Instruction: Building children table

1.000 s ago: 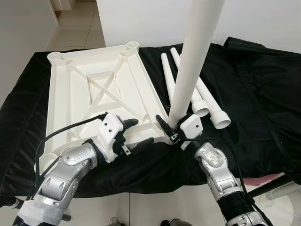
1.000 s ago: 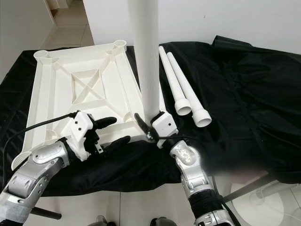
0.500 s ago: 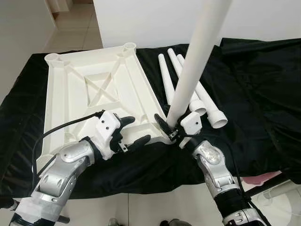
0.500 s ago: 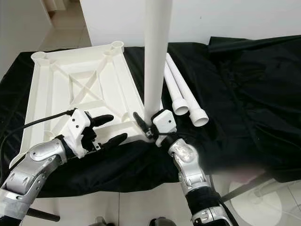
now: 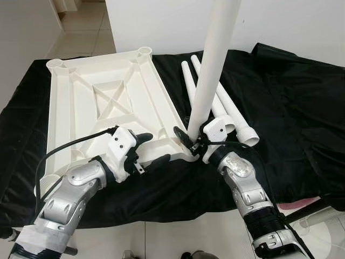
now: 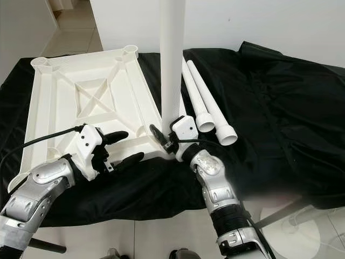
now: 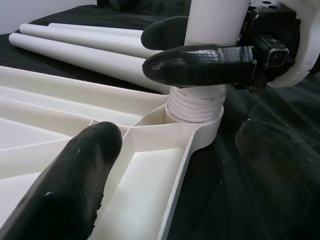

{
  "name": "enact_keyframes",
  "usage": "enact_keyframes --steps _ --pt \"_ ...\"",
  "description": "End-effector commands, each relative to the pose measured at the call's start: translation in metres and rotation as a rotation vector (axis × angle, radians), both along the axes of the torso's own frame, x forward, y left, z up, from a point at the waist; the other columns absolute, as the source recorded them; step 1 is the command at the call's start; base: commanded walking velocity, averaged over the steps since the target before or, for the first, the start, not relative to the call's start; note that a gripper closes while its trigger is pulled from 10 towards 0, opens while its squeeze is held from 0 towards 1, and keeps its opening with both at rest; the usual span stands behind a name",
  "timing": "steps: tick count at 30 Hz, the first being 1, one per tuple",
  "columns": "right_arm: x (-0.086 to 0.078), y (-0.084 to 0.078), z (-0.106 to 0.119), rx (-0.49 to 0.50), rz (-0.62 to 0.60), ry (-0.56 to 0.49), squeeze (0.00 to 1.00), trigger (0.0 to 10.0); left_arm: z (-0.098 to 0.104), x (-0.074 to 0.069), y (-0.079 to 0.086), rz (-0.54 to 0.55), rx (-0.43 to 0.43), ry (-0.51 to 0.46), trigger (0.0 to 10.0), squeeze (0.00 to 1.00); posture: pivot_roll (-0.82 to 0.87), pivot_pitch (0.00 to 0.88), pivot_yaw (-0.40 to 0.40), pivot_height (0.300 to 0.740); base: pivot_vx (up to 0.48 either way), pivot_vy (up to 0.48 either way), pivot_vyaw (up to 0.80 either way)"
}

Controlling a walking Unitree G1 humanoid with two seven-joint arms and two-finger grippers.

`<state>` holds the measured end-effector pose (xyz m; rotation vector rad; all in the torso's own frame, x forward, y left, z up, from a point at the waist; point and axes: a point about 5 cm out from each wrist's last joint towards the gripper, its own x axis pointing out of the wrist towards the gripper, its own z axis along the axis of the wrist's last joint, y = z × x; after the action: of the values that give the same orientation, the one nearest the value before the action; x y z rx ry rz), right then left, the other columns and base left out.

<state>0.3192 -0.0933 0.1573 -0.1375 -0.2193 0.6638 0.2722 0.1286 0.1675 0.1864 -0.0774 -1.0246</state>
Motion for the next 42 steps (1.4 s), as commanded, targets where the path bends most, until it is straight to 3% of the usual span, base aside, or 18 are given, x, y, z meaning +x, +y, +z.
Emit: enact_keyframes --steps 1,21,27,29,31,32,34,42 --pt "-0.002 -0.006 -0.041 -0.023 -0.044 0.255 0.0 10.0 0.0 -0.002 0.002 -0.049 0.027 -0.006 10.0 0.0 -0.02 0.118 -0.001 0.74 0.0 0.0 0.0" --pt "0.004 -0.009 -0.048 0.154 -0.138 0.457 0.0 10.0 0.0 -0.001 0.005 -0.038 0.027 -0.009 10.0 0.0 -0.02 0.114 -0.012 0.74 0.0 0.0 0.0" --pt "0.003 -0.012 -0.052 0.145 -0.152 0.476 0.0 10.0 -0.001 -0.002 0.005 -0.035 0.024 -0.008 10.0 0.0 -0.02 0.118 -0.017 0.74 0.0 0.0 0.0" --pt "0.002 -0.013 -0.052 0.128 -0.152 0.452 0.0 10.0 -0.001 -0.002 0.005 -0.034 0.024 -0.007 10.0 0.0 -0.02 0.118 -0.017 0.74 0.0 0.0 0.0" --pt "-0.001 -0.01 -0.044 0.038 -0.128 0.301 0.0 10.0 -0.001 -0.001 0.005 -0.032 0.024 -0.007 10.0 0.0 -0.02 0.122 -0.018 0.74 0.0 0.0 0.0" --pt "-0.001 -0.01 -0.044 0.038 -0.128 0.301 0.0 10.0 -0.001 -0.001 0.005 -0.032 0.024 -0.007 10.0 0.0 -0.02 0.122 -0.018 0.74 0.0 0.0 0.0" --pt "-0.007 -0.006 -0.033 -0.059 -0.113 0.083 0.0 10.0 -0.001 -0.001 0.006 -0.028 0.024 -0.006 10.0 0.0 -0.02 0.126 -0.016 0.74 0.0 0.0 0.0" --pt "-0.014 -0.008 -0.003 -0.015 -0.129 -0.168 0.0 10.0 0.002 0.002 0.01 -0.009 0.012 -0.013 10.0 0.0 -0.02 0.135 -0.005 0.74 0.0 0.0 0.0"
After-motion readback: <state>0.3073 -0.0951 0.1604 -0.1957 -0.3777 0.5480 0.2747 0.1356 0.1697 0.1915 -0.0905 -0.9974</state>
